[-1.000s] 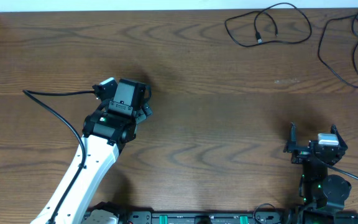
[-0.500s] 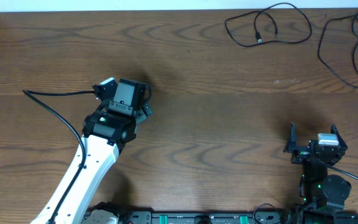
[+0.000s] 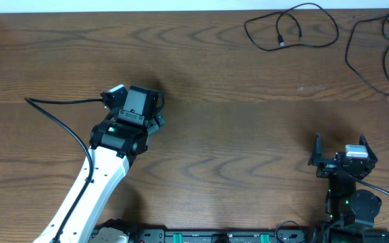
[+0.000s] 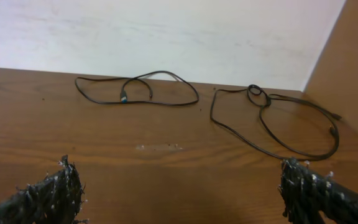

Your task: Untangle cables

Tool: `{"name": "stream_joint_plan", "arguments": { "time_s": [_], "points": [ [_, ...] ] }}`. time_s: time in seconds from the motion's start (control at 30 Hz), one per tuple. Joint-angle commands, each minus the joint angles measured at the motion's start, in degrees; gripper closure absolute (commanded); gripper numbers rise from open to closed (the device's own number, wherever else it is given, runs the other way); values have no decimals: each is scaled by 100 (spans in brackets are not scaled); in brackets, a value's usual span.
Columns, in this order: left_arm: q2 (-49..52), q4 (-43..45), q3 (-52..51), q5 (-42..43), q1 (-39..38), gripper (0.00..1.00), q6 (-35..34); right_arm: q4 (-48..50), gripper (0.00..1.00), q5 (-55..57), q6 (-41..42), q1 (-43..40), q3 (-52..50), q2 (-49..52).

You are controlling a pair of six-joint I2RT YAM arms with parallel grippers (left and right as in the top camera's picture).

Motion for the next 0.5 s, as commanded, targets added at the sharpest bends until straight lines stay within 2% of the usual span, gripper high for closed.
{"name": "stream_joint_plan", "arguments": {
  "time_s": [0.0, 0.23, 0.47],
  "points": [
    [-35, -31, -7, -35, 24, 2, -50, -22, 1, -33, 61, -35, -11, -42],
    [-35, 859, -7, 247, 20, 2, -160, -22, 1, -33, 59, -35, -11, -42],
    [-232, 1552, 92, 243, 63, 2, 90, -22, 1, -33, 61, -35, -11, -42]
  ]
}}
